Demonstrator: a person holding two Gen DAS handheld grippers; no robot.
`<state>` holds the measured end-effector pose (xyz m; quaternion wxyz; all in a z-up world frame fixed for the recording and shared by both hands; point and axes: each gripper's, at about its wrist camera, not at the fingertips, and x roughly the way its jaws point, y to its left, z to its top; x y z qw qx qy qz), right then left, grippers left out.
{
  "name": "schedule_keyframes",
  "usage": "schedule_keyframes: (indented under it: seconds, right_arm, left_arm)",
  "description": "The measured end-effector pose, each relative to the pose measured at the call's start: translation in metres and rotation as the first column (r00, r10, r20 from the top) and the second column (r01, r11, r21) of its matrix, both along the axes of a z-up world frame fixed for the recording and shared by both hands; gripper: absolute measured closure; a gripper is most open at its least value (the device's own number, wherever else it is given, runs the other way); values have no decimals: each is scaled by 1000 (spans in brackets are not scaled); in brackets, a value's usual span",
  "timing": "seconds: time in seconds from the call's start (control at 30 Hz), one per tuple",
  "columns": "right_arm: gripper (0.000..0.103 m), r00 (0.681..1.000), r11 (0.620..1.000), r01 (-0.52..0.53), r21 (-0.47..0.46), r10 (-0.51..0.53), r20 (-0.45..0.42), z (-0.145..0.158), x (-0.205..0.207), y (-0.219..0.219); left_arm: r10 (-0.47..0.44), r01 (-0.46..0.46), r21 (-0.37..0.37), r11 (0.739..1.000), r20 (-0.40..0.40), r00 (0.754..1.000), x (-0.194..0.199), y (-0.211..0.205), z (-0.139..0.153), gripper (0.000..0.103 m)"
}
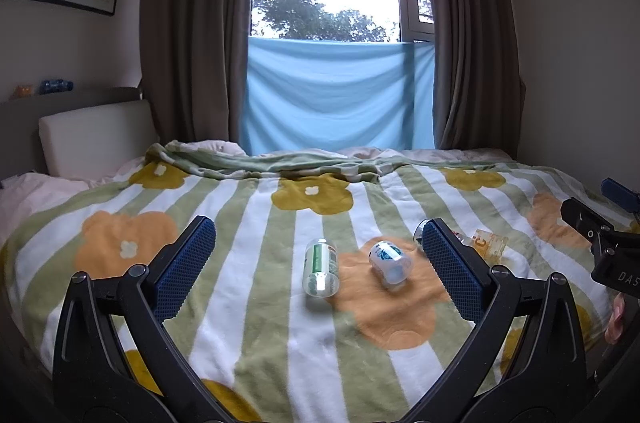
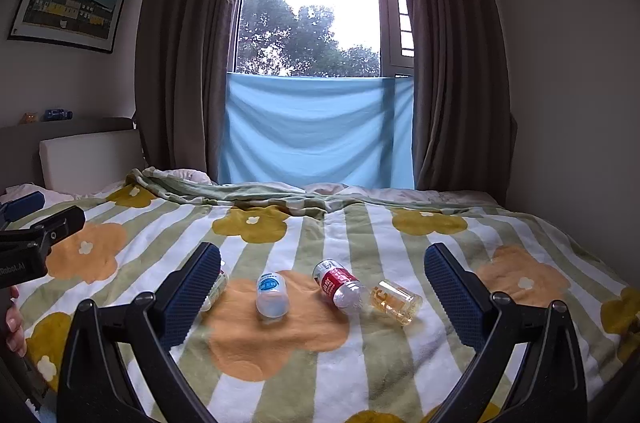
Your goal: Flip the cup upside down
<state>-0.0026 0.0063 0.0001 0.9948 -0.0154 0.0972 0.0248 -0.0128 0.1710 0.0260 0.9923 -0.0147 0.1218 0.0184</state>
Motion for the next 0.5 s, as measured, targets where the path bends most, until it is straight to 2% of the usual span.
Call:
schedule_keyframes:
  seconds: [0.5]
  right_arm:
    - [1, 1000, 1000, -2, -2, 2, -4, 1, 2, 3]
  left_arm:
    - [-2, 2, -14, 1000, -15, 1000, 5, 3, 0, 0]
